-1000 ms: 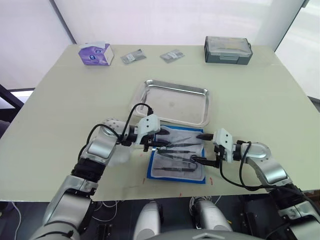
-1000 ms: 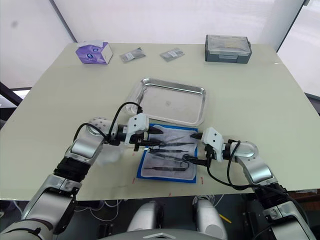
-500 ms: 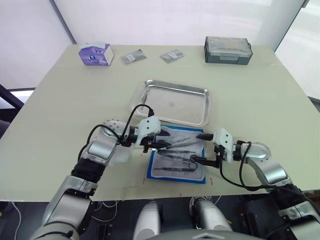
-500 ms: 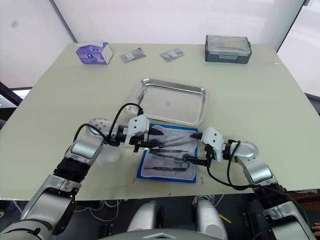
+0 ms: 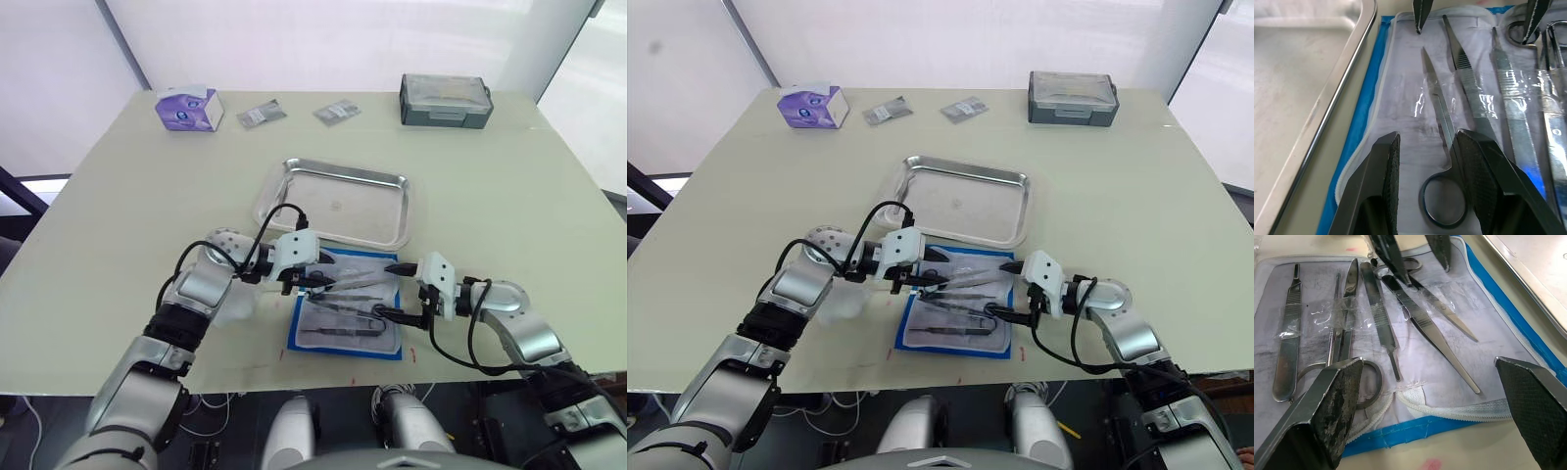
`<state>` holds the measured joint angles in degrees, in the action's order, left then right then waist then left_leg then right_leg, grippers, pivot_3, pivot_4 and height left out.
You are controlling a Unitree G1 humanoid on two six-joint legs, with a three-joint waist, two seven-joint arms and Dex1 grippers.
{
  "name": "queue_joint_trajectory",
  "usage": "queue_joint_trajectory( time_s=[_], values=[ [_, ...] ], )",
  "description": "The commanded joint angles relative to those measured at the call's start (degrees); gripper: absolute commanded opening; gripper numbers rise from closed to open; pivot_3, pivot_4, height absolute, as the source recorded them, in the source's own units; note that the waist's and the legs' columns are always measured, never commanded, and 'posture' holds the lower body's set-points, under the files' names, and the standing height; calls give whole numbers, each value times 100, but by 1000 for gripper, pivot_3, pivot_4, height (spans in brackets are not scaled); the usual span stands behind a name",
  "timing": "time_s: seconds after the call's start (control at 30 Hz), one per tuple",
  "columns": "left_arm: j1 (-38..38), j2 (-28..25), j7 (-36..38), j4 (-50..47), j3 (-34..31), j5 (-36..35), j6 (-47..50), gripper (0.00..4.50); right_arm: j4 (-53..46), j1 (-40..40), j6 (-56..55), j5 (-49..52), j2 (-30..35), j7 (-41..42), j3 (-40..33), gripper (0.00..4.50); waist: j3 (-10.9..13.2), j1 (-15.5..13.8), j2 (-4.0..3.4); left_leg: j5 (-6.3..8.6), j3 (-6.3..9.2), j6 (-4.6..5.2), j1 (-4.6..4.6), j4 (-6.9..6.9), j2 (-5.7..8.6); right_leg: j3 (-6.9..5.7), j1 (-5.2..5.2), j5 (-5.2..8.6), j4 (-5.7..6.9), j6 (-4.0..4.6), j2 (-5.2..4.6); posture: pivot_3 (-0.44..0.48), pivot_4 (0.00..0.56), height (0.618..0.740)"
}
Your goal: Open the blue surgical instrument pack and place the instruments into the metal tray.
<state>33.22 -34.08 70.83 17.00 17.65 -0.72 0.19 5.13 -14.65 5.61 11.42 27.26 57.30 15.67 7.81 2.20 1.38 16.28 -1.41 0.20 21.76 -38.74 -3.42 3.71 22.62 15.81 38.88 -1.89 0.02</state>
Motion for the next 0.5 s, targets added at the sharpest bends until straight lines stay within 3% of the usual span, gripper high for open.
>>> queue_joint_trajectory(
  time_s=[0.03,0.17,0.23,0.27,0.37,0.5],
  values=[
    [-39,-34,-27,183,96,173,6,1983,399,248,249,-454,36,-32,398,4500,0,0,0,0,-1,0,-1,1,0,-1,0,0,0,0,0,0,150,731],
    [-67,-76,143,132,131,98,70,1983,408,237,260,-448,37,-32,386,4500,-1,0,-1,0,-4,0,-5,4,0,-8,0,1,0,2,-3,0,150,731],
    [-88,-98,227,67,133,51,197,1454,389,250,269,-444,39,-32,387,4500,-2,0,-2,0,-5,0,-5,5,0,-11,1,1,1,2,-4,0,150,731],
    [-96,-105,262,41,132,35,255,1414,381,256,272,-442,39,-32,389,4500,-2,0,-2,0,-4,0,-8,6,0,-20,1,2,1,5,-5,0,150,731],
    [-78,-138,363,30,173,53,328,309,405,235,269,-441,38,-27,384,4500,-2,0,-2,0,-5,0,-9,8,0,-28,1,2,1,7,-5,0,150,731],
    [-90,-168,492,-7,208,33,444,56,418,218,269,-440,40,-30,373,4500,-3,0,-3,0,-3,0,-11,11,0,-92,2,10,4,32,-7,0,150,731]
  ],
)
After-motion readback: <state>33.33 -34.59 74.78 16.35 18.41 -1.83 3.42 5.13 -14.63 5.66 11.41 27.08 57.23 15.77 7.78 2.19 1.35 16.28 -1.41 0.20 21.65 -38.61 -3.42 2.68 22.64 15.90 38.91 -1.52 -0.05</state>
